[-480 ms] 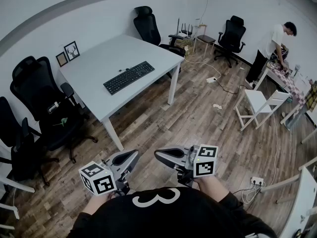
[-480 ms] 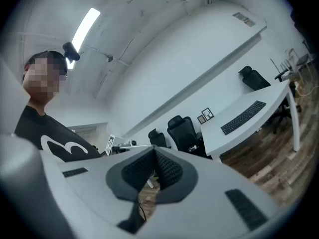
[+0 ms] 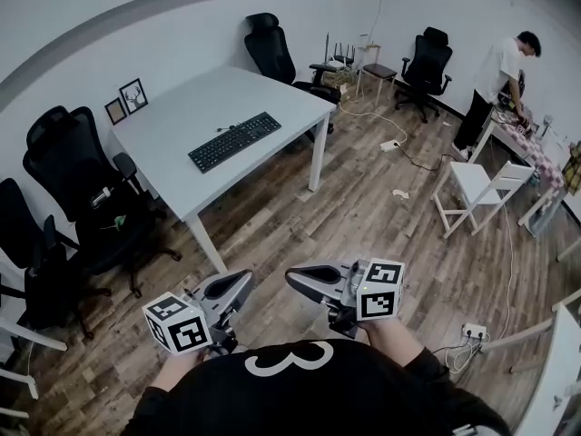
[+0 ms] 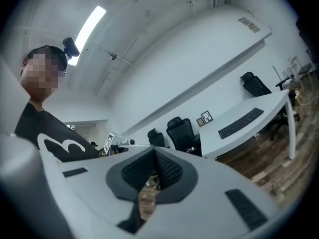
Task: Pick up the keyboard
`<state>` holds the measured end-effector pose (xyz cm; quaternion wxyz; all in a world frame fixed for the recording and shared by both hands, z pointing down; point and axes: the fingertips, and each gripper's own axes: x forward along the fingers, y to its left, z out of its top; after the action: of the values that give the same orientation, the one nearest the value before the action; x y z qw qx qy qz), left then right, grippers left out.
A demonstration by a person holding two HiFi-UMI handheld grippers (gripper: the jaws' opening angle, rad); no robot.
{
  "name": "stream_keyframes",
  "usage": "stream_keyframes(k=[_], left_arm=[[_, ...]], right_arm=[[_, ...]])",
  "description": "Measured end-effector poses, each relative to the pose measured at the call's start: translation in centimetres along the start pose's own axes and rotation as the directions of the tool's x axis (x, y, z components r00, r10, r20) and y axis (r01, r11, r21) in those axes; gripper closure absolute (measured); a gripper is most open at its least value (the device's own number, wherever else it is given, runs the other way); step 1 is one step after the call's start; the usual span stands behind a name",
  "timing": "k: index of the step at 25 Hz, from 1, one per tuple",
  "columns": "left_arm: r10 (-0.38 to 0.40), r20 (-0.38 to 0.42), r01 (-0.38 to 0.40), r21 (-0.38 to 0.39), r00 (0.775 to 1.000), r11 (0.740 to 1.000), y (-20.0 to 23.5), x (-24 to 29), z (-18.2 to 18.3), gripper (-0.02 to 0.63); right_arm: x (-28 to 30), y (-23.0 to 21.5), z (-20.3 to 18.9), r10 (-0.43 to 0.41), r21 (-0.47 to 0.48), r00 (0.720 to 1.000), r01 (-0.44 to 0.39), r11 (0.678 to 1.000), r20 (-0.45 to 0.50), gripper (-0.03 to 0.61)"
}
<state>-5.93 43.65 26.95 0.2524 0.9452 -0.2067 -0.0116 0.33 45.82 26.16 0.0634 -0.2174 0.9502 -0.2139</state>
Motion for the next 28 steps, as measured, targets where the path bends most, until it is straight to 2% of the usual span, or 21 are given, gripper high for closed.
stream_keyframes(k=[4, 16, 20, 28], left_arm=[[-0.006, -0.014, 0.007, 0.024, 1.0, 1.0, -0.5, 1.0, -0.4, 0.601], [-0.008, -0.021, 0.007, -0.011, 1.0, 1.0, -1.0, 3.0, -1.5, 0.601], [-0.014, -0.035, 0.013, -0.034, 0.999, 0.999, -0.1, 4.0, -1.8, 0.601], [-0.02, -0.052, 0.016, -0.088, 0.998, 0.996, 4.0, 7.3, -1.9, 0.6]], right_arm=[[-1.0, -0.5, 0.0, -0.001, 0.003, 1.0, 0.001, 1.0, 0.009, 0.569], [-4.3, -2.2, -0.3, -0.05, 0.073, 0.998, 0.047, 0.996, 0.032, 0.569], [-4.9, -4.0, -1.2, -0.108, 0.109, 0.994, 0.106, 0.988, 0.009, 0.569], [-4.9, -8.9, -1.7, -0.144, 0.172, 0.989, 0.144, 0.974, -0.01, 0.569]])
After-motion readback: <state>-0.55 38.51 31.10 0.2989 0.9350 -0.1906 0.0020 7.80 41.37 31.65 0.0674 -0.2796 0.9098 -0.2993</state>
